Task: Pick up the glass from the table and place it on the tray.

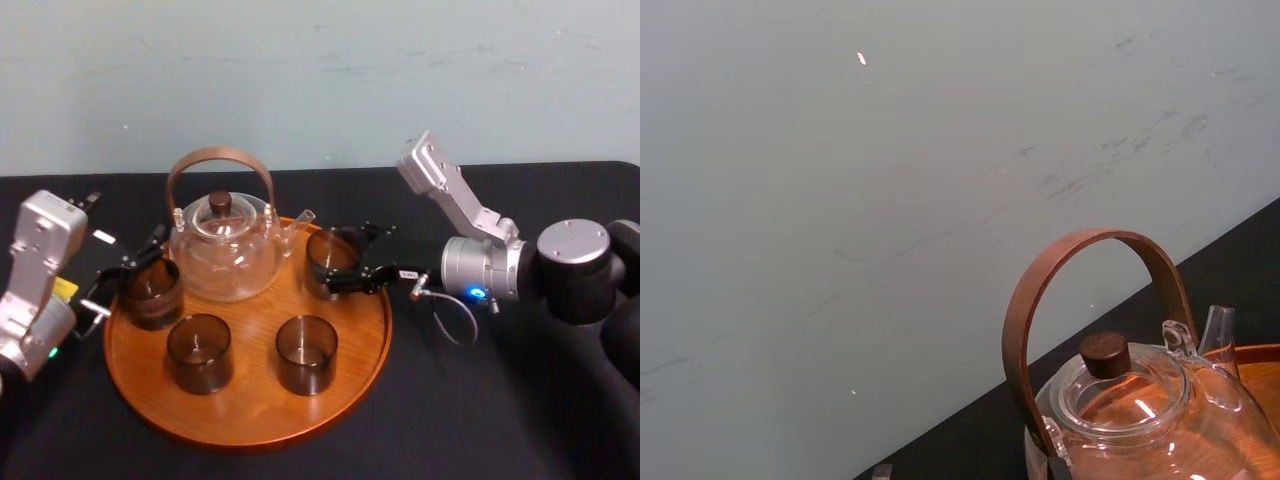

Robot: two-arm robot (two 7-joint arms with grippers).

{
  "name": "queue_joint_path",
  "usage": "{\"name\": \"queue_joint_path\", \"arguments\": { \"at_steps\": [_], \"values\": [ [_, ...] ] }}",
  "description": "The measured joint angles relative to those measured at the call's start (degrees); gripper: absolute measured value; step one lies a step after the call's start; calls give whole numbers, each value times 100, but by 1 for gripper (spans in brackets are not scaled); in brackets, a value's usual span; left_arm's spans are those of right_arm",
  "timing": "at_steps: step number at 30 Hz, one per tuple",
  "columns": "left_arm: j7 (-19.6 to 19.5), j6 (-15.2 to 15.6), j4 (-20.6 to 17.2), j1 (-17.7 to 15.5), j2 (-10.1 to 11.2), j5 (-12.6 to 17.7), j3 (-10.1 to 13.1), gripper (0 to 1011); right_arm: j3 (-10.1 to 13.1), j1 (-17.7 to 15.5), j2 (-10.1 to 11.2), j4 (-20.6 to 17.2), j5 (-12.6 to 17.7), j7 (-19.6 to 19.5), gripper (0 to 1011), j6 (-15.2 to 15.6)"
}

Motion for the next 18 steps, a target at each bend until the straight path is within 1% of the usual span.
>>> {"name": "queue_joint_path", "arguments": {
  "at_steps": [7,18],
  "values": [
    [0,0,0,0,0,0,0,1002,-21,19,-75,146,-24,1,902,-54],
    [0,0,0,0,0,0,0,1001,-40,32,-177,357,-148,-39,902,-147]
  ]
}}
